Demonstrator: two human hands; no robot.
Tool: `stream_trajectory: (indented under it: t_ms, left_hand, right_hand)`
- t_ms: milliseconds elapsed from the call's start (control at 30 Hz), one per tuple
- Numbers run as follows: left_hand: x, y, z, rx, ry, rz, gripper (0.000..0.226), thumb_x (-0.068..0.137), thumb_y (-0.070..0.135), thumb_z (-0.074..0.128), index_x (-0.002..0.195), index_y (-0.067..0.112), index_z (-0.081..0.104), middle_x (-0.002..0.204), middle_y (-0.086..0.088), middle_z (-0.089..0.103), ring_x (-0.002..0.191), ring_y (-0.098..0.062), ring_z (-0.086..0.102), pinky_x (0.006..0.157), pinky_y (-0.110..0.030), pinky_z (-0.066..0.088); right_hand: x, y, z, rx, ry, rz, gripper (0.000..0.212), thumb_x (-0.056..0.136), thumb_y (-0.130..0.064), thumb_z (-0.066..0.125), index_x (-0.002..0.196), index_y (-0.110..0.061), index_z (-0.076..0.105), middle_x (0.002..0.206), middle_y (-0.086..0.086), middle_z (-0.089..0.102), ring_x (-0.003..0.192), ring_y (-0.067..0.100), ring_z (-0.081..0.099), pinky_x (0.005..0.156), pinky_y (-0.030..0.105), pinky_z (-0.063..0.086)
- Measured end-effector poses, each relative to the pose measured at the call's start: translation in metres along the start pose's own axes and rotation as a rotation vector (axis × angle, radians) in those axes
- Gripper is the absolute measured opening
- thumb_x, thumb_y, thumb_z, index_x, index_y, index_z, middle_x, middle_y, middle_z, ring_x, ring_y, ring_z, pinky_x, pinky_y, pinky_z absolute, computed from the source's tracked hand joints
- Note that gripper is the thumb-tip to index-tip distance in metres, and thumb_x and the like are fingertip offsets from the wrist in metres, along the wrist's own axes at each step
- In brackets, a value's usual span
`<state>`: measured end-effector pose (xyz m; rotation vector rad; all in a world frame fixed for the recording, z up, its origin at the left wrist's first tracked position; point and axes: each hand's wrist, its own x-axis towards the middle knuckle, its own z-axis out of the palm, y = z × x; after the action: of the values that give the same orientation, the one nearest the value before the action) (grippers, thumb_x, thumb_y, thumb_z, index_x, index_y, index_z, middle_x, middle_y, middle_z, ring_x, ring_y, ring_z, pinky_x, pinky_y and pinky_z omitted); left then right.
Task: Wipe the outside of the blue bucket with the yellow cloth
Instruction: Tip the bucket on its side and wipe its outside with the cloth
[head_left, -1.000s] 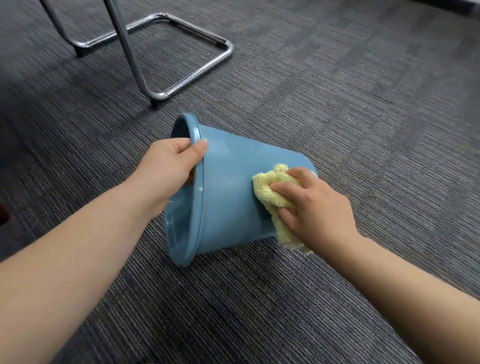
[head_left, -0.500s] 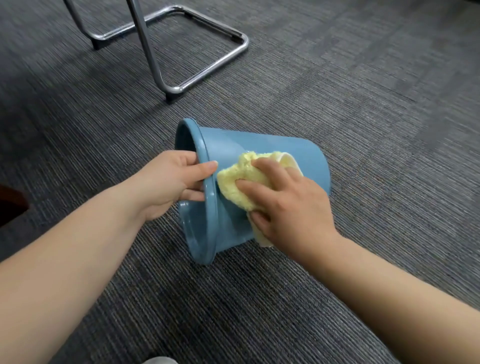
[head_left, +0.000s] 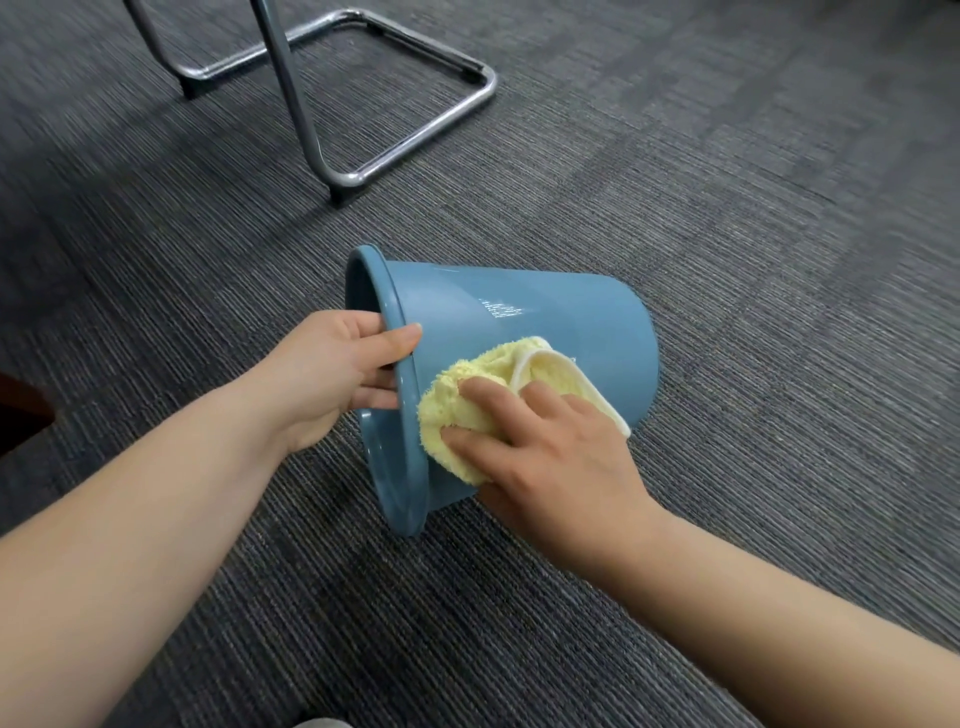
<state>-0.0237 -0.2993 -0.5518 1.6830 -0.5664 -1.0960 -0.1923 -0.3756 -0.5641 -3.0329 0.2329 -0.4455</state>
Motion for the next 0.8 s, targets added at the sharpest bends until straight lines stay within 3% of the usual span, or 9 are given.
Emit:
stream_trajectory:
  t_ms: [200,400,500,567,667,733,800]
  left_hand:
    - [-0.001,0.001,0.006,-0.007,-0.027,0.014,0.017,0.084,0.018,0.050,0.074,0.016,0.065,0.059,0.006,0.072,0.056,-0.005,0.067,0.045,-0.014,0.049]
    - [-0.001,0.001,0.009,0.043,0.044,0.075,0.018,0.084,0.018,0.051,0.072,0.018,0.065,0.057,0.010,0.071,0.053,-0.003,0.065,0.043,-0.012,0.047]
    - [0.003,0.003,0.015,0.082,0.115,0.136,0.019,0.084,0.015,0.052,0.071,0.021,0.065,0.056,0.013,0.070,0.055,-0.002,0.065,0.045,-0.014,0.048]
    - [0.004,0.008,0.017,0.158,0.153,0.198,0.022,0.083,0.014,0.054,0.068,0.025,0.066,0.055,0.018,0.069,0.058,-0.003,0.065,0.051,-0.019,0.051]
    - [0.000,0.016,0.021,0.404,0.178,0.345,0.022,0.081,0.015,0.059,0.072,0.034,0.065,0.063,0.029,0.067,0.069,0.004,0.065,0.074,-0.024,0.053]
    - [-0.003,0.020,0.025,0.620,0.224,0.478,0.010,0.079,0.022,0.060,0.082,0.026,0.068,0.077,0.012,0.074,0.076,-0.007,0.067,0.082,-0.032,0.052]
    - [-0.006,0.026,0.032,0.855,0.288,0.618,0.026,0.074,0.029,0.054,0.089,0.012,0.066,0.077,-0.012,0.073,0.076,-0.030,0.067,0.077,-0.045,0.052]
  right_hand:
    - [0.017,0.020,-0.010,0.105,0.077,0.254,0.033,0.050,-0.014,0.081,0.081,-0.014,0.071,0.102,0.018,0.069,0.067,0.037,0.063,0.046,0.027,0.043]
    - [-0.009,-0.008,0.002,0.058,-0.001,0.059,0.034,0.050,-0.025,0.079,0.083,-0.022,0.071,0.097,0.009,0.071,0.057,0.026,0.061,0.043,0.022,0.047]
    - [-0.012,0.005,-0.003,0.113,0.014,0.079,0.035,0.052,-0.023,0.077,0.086,-0.022,0.071,0.098,0.010,0.071,0.062,0.028,0.063,0.046,0.024,0.048]
    - [-0.016,0.021,-0.009,0.163,0.071,0.174,0.031,0.057,-0.023,0.074,0.088,-0.021,0.071,0.102,0.013,0.069,0.070,0.031,0.066,0.048,0.028,0.051]
    - [-0.033,0.045,-0.016,0.222,0.164,0.411,0.032,0.067,-0.031,0.051,0.092,-0.023,0.069,0.110,0.011,0.065,0.083,0.028,0.066,0.055,0.032,0.052]
    - [-0.046,0.061,-0.017,0.293,0.238,0.566,0.028,0.068,-0.025,0.056,0.093,-0.020,0.069,0.112,0.012,0.062,0.086,0.028,0.064,0.061,0.034,0.049]
    - [-0.055,0.078,-0.015,0.337,0.295,0.697,0.024,0.072,-0.016,0.062,0.096,-0.018,0.068,0.114,0.011,0.058,0.093,0.026,0.059,0.067,0.034,0.044]
